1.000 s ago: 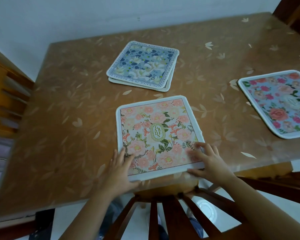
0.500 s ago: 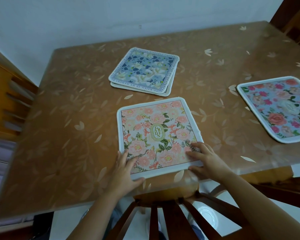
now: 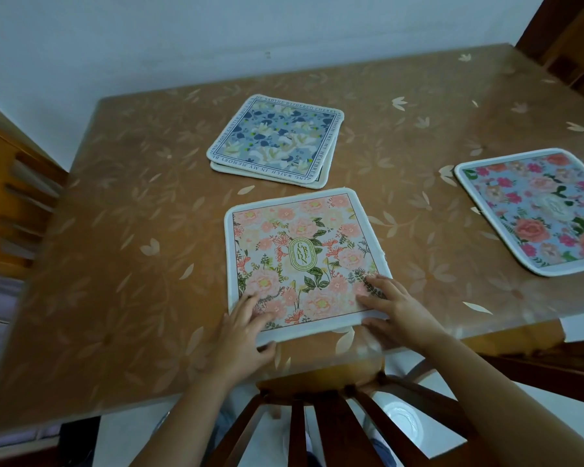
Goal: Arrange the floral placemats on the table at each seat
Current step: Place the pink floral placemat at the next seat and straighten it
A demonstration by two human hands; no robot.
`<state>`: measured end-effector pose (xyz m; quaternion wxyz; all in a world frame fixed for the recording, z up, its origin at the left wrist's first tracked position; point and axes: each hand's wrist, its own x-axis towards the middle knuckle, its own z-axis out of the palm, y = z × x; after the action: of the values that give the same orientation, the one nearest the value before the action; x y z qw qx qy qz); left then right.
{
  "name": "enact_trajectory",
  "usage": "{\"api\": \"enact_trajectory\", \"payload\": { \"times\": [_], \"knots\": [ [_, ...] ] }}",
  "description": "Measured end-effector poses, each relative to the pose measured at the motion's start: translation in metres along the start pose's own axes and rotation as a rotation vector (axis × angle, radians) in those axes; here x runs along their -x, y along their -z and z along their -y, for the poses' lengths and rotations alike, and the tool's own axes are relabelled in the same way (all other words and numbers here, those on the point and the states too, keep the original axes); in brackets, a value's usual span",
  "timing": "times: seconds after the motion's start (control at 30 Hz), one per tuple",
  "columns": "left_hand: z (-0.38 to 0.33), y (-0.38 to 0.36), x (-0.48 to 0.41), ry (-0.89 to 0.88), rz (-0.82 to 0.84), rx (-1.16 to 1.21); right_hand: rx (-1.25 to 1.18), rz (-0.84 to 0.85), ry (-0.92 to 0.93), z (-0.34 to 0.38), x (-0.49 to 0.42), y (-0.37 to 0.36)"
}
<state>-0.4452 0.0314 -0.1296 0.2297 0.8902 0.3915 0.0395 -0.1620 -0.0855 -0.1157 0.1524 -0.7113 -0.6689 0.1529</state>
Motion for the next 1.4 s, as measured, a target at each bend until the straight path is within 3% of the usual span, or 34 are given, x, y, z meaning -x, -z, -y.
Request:
{"api": "enact_trajectory", "payload": {
  "times": [0.23,0.4,0.57,1.4],
  "knots": [
    [0.002,-0.001,-0.001,-0.014,-0.053,0.008,0.026,0.027,-0.003,0.003,-0.002,0.002],
    [-0.001,-0.005,-0.003,-0.024,-0.096,-0.003,0.059,-0.096,0.083,0.005,-0.002,-0.001],
    [-0.002,-0.006,-0.003,-0.024,-0.132,0.014,0.015,-0.119,0.023,0.001,0.0,-0.008],
    [-0.008,0.009,0.002,0.029,-0.007,-0.042,-0.008,-0.11,-0.173,0.023,0.002,-0.01]
  ]
}}
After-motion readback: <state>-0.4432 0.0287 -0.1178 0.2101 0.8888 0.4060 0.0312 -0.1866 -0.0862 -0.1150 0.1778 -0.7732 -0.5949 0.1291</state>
